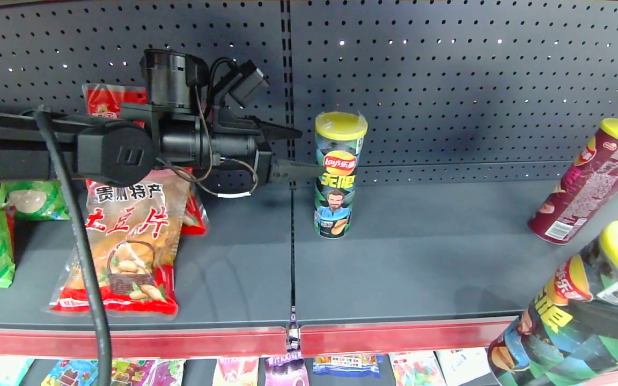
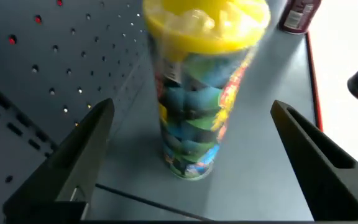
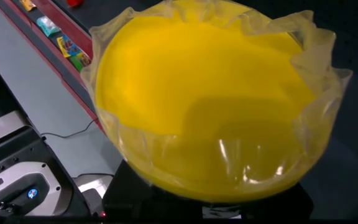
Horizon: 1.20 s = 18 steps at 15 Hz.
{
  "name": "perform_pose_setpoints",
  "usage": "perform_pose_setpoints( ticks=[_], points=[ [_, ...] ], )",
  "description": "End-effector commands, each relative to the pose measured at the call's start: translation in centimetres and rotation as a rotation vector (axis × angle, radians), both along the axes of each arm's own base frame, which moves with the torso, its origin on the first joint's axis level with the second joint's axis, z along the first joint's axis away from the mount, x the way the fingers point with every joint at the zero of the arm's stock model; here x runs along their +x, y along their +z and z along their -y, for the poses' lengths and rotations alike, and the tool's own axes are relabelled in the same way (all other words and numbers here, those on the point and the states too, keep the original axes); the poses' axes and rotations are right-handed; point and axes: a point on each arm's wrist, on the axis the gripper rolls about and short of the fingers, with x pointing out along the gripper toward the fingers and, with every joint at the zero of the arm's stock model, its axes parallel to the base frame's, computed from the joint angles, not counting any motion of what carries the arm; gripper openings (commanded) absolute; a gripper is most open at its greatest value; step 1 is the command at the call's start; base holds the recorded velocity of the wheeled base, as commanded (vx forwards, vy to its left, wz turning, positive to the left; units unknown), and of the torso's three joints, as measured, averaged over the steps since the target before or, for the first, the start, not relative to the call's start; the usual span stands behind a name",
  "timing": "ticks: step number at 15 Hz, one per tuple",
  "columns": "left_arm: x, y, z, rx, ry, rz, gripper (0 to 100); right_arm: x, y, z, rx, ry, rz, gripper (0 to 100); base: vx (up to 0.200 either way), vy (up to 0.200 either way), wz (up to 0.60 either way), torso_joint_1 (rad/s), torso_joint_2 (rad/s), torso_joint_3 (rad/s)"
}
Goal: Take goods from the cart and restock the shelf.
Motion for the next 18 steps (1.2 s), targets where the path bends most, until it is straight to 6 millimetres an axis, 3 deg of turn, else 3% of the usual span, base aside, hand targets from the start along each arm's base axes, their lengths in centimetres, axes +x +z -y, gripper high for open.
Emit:
perform_pose_setpoints(
  ticks=[1, 18],
  points=[
    [0.6, -0.7, 0.4, 0.005, -0.003, -0.010, 100, 0.0, 0.0, 0.0, 0.000, -0.002, 0.000, 0, 0.000, 0.000, 0.00, 0.000, 0.00, 0.000],
    [1.7, -1.5, 5.2, -0.021, -0.066, -0.039, 100, 0.1, -0.1, 0.1, 0.000, -0.016, -0.006, 0, 0.000, 0.000, 0.00, 0.000, 0.00, 0.000]
  ],
)
